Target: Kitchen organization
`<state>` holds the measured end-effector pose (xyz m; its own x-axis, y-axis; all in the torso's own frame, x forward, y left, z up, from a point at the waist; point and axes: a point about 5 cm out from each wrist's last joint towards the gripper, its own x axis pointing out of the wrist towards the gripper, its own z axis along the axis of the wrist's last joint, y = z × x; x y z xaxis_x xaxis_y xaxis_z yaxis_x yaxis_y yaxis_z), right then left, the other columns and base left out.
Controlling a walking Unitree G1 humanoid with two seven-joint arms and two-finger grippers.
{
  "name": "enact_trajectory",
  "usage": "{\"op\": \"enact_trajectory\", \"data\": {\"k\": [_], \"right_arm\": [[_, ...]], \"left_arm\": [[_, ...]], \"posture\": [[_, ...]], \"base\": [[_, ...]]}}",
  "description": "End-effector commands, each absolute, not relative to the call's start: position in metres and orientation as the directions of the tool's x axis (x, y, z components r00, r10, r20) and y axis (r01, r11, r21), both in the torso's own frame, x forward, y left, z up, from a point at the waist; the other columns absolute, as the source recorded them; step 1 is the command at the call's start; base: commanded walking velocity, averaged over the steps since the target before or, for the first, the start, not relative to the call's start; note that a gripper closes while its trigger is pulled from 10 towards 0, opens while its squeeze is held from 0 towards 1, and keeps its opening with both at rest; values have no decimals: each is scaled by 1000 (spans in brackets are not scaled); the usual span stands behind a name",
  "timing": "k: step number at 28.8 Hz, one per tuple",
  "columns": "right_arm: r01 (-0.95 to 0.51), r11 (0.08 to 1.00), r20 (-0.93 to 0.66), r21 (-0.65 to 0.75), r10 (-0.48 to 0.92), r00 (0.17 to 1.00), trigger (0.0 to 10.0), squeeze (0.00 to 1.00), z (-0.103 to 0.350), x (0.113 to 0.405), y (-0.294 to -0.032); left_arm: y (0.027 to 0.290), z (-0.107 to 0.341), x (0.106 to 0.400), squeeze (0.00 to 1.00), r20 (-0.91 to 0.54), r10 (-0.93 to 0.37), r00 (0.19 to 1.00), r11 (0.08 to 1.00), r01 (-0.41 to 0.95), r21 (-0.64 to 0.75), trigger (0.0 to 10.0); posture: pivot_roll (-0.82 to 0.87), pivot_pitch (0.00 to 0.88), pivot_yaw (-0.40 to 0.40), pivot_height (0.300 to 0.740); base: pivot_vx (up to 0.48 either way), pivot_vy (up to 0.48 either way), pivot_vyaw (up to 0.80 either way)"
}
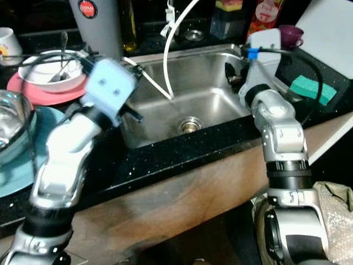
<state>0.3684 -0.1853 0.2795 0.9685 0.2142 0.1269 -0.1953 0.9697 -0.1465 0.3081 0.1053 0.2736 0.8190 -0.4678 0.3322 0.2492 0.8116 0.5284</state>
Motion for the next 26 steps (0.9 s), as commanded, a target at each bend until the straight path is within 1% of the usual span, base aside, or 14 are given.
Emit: {"op": "enact_trajectory", "data": {"k": [1, 3, 5, 6, 8, 9, 11, 13, 14, 15, 16, 17, 19, 26], "right_arm": [[-232, 961, 68, -153, 244, 967, 10000, 0, 273, 369, -185], [-265, 953, 43, -146, 274, 961, 10000, 0, 269, 368, -183], [-335, 930, -11, -152, 337, 941, 10000, 0, 261, 365, -178], [-335, 930, -11, -152, 337, 941, 10000, 0, 261, 365, -178], [-419, 896, -75, -145, 413, 908, 10000, 0, 251, 361, -172], [-419, 896, -75, -145, 413, 908, 10000, 0, 251, 361, -172], [-548, 831, -109, -92, 539, 835, 10000, 0, 245, 352, -161], [-682, 727, -106, -80, 675, 731, 10000, 0, 245, 338, -147], [-682, 727, -106, -80, 675, 731, 10000, 0, 245, 338, -147], [-724, 685, -104, -81, 717, 689, 10000, 0, 246, 332, -142], [-724, 685, -104, -81, 717, 689, 10000, 0, 246, 332, -142], [-776, 627, -89, -70, 771, 631, 10000, 0, 248, 325, -134], [-819, 569, -73, -69, 816, 573, 10000, 0, 250, 318, -123], [-820, 566, -66, -87, 818, 571, 10000, 0, 252, 322, -108]], "left_arm": [[100, 270, 317, 0, 293, -499, 816, 812, 321, 487, 0], [98, 269, 321, 0, 281, -514, 810, 807, 347, 477, 0], [99, 271, 327, 0, 279, -516, 810, 806, 349, 478, 0], [99, 271, 327, 0, 279, -516, 810, 806, 349, 478, 0], [100, 273, 334, 0, 277, -522, 807, 796, 344, 498, 0], [100, 273, 334, 0, 277, -522, 807, 796, 344, 498, 0], [103, 274, 341, 0, 272, -525, 806, 789, 342, 511, 0], [106, 270, 346, 0, 254, -527, 811, 784, 349, 514, 0], [106, 270, 346, 0, 254, -527, 811, 784, 349, 514, 0], [107, 268, 347, 0, 247, -528, 813, 781, 350, 517, 0], [107, 268, 347, 0, 247, -528, 813, 781, 350, 517, 0], [107, 266, 349, 0, 234, -534, 813, 776, 361, 517, 0], [106, 260, 351, 0, 205, -550, 810, 763, 388, 517, 0], [106, 250, 362, 0, 143, -561, 816, 749, 426, 507, 0]], "posture": [[42, 92, -40, 740], [42, 92, -38, 740], [40, 93, -31, 740], [40, 93, -31, 740], [40, 92, -23, 740], [40, 92, -23, 740], [41, 92, -22, 740], [40, 90, -18, 740], [40, 90, -18, 740], [38, 90, -18, 740], [38, 90, -18, 740], [37, 90, -16, 740], [34, 91, -14, 740], [37, 106, -17, 740]], "base": [[0, 0, 0], [0, 0, 0], [0, 0, 0], [0, 0, 0], [0, 0, 0], [0, 0, 0], [0, 0, 0], [0, 0, 0], [0, 0, 0], [0, 0, 0], [0, 0, 0], [0, 0, 0], [0, 0, 0], [0, 0, 0]]}}
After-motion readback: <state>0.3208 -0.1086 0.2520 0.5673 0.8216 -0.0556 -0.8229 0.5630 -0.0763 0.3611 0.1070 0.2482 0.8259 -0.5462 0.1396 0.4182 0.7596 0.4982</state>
